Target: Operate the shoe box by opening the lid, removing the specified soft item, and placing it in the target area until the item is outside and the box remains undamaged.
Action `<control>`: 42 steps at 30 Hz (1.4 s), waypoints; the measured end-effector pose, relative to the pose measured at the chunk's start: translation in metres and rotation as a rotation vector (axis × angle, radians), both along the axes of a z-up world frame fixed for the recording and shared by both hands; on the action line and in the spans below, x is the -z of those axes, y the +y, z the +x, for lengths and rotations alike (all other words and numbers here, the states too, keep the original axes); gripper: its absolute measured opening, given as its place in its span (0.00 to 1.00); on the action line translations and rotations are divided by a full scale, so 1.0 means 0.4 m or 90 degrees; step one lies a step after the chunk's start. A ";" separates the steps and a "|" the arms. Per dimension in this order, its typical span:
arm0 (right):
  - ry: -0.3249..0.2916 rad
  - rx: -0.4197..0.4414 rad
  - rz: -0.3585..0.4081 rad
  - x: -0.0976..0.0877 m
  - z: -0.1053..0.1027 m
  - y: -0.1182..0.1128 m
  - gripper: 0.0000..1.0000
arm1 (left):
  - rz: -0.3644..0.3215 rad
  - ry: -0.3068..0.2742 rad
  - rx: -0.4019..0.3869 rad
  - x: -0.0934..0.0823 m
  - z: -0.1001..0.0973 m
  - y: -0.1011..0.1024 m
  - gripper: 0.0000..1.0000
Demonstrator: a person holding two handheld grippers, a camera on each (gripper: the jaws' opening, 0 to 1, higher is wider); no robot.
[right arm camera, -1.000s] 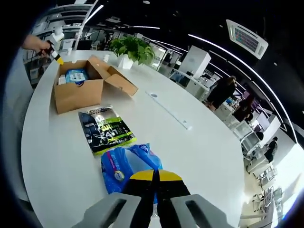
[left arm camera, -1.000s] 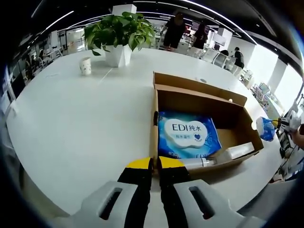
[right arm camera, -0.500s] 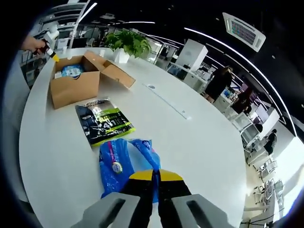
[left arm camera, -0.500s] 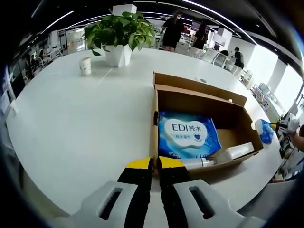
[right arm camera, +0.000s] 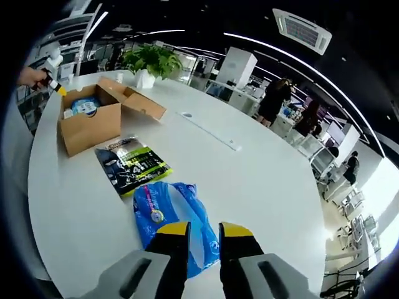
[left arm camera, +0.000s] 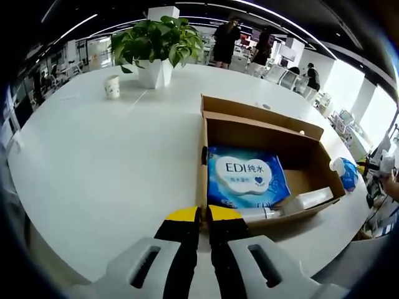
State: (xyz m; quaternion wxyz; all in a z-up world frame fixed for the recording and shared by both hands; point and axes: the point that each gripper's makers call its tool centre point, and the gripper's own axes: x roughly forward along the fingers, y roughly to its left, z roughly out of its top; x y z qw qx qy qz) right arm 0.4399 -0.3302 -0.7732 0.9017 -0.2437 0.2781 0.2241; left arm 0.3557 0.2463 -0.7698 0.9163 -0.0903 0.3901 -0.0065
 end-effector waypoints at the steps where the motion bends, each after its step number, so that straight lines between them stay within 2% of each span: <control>1: 0.004 0.008 0.005 0.002 -0.006 -0.004 0.19 | 0.000 0.000 0.000 0.000 0.000 0.000 0.03; 6: 0.007 0.049 0.038 0.003 -0.028 -0.018 0.32 | -0.001 0.000 0.000 0.000 -0.001 0.001 0.03; 10: 0.011 0.064 0.045 0.011 -0.048 -0.025 0.41 | -0.004 -0.001 -0.001 0.001 -0.001 0.002 0.03; 21: 0.052 0.093 0.062 0.079 -0.109 -0.029 0.53 | -0.004 -0.002 -0.001 0.001 0.000 0.004 0.03; 30: 0.089 0.100 0.056 0.134 -0.145 -0.026 0.55 | -0.003 -0.001 0.000 -0.001 -0.001 0.001 0.03; 42: 0.106 0.106 0.050 0.171 -0.142 -0.014 0.50 | -0.002 -0.001 -0.001 -0.002 -0.001 0.000 0.03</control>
